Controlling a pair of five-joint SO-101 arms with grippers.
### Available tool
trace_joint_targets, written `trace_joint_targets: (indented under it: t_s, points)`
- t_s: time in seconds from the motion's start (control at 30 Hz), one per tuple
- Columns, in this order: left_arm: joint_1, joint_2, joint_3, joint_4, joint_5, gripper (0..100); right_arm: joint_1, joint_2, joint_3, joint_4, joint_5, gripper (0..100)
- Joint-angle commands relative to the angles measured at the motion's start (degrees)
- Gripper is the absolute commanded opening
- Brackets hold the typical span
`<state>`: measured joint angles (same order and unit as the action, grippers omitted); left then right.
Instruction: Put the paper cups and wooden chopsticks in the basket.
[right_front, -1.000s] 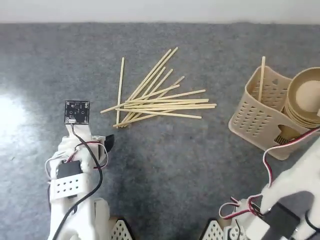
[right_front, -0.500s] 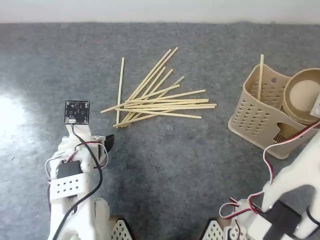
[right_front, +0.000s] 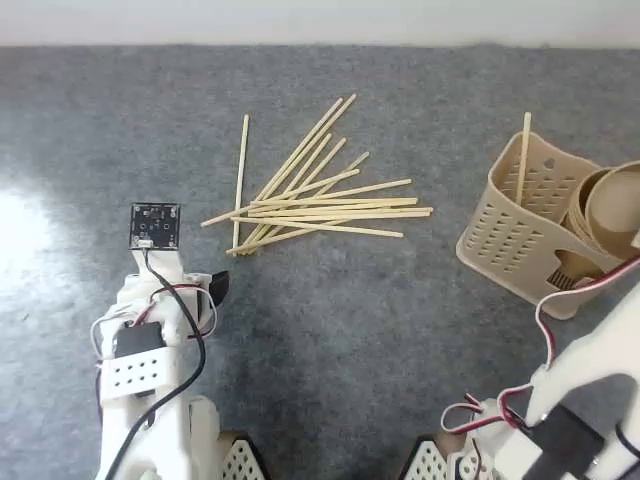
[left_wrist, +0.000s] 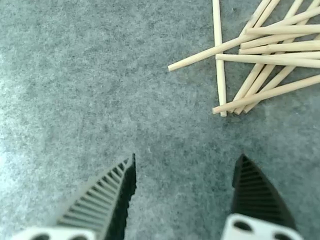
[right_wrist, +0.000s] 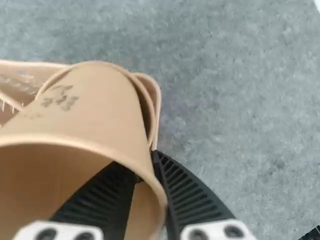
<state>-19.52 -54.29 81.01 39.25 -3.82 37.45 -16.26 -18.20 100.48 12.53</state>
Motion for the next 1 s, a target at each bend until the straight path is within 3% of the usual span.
trace_joint_targets:
  t_s: [0.0, 0.17, 0.8, 0.97]
  points:
    - [0.1, -0.2, -0.5, -1.1, 1.0, 30, -0.9, 0.3, 3.9, -1.4, 0.5, 11.8]
    - [0.3, -0.2, -0.5, -1.1, 1.0, 30, -0.7, -0.1, 4.5, -4.4, 0.7, 19.3]
    - [0.4, -0.2, -0.5, -1.1, 1.0, 30, -1.0, -0.4, -13.5, -4.6, 0.9, 19.4]
    - [0.4, -0.2, -0.4, -1.1, 1.0, 30, -4.3, -0.4, -16.4, -4.6, 1.0, 19.4]
